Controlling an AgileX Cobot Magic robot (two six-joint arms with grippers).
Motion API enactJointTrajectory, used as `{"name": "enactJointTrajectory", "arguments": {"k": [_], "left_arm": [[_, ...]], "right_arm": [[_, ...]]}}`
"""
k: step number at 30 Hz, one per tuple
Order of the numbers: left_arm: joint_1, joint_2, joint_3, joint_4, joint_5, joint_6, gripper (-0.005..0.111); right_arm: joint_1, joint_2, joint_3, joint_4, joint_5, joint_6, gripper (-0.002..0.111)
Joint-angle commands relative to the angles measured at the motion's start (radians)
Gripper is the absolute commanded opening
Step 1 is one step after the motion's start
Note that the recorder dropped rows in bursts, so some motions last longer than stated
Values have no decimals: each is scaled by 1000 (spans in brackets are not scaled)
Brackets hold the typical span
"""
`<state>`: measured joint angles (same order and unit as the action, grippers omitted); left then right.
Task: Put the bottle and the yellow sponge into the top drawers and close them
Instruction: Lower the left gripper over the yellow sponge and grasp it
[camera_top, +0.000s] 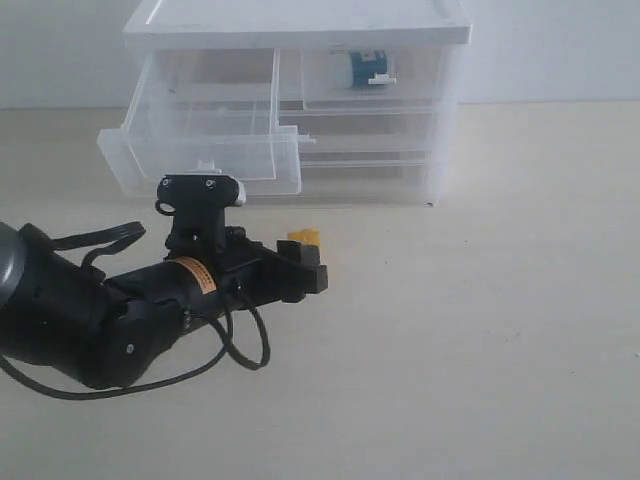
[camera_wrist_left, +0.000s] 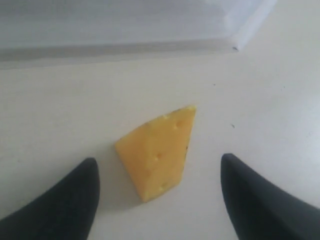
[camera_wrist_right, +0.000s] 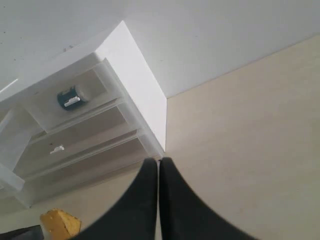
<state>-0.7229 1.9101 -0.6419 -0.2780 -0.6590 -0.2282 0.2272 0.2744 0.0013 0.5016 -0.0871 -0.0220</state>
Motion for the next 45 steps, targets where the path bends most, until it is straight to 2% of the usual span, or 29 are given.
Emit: {"name": "enactJointTrajectory", "arguments": {"k": [1, 6, 9, 13, 19, 30, 35, 37, 38, 41, 43, 45], "left_arm": [[-52, 31, -49, -124, -28, 119, 67], [-88, 53, -91, -258, -32, 171, 67], [-104, 68, -125, -378, -29, 249, 67], [-116, 91, -176, -443, -21, 321, 67], [-126, 120, -252, -633, 10, 482, 67], [-139, 137, -318, -771, 84, 645, 65], [-147, 137, -318, -845, 87, 664, 64], [-145, 137, -322, -928, 110, 706, 57], [-138, 137, -334, -978, 146, 777, 50], [-116, 158, -374, -1026, 221, 851, 46], [-106, 166, -395, -1097, 246, 931, 30], [-104, 166, -397, -1130, 244, 971, 8]], "right_arm": [[-7, 5, -1, -2, -7, -3, 1], [-7, 5, -1, -2, -7, -3, 1], [-7, 5, -1, -2, -7, -3, 1], [-7, 5, -1, -2, -7, -3, 1], [-7, 5, -1, -2, -7, -3, 1], [-7, 5, -1, -2, -7, -3, 1], [-7, 5, -1, -2, -7, -3, 1], [-7, 5, -1, -2, -7, -3, 1], [-7, 5, -1, -2, -7, -3, 1], [-7, 5, -1, -2, -7, -3, 1], [-7, 5, -1, -2, -7, -3, 1], [-7, 5, -1, -2, -7, -3, 1]]}}
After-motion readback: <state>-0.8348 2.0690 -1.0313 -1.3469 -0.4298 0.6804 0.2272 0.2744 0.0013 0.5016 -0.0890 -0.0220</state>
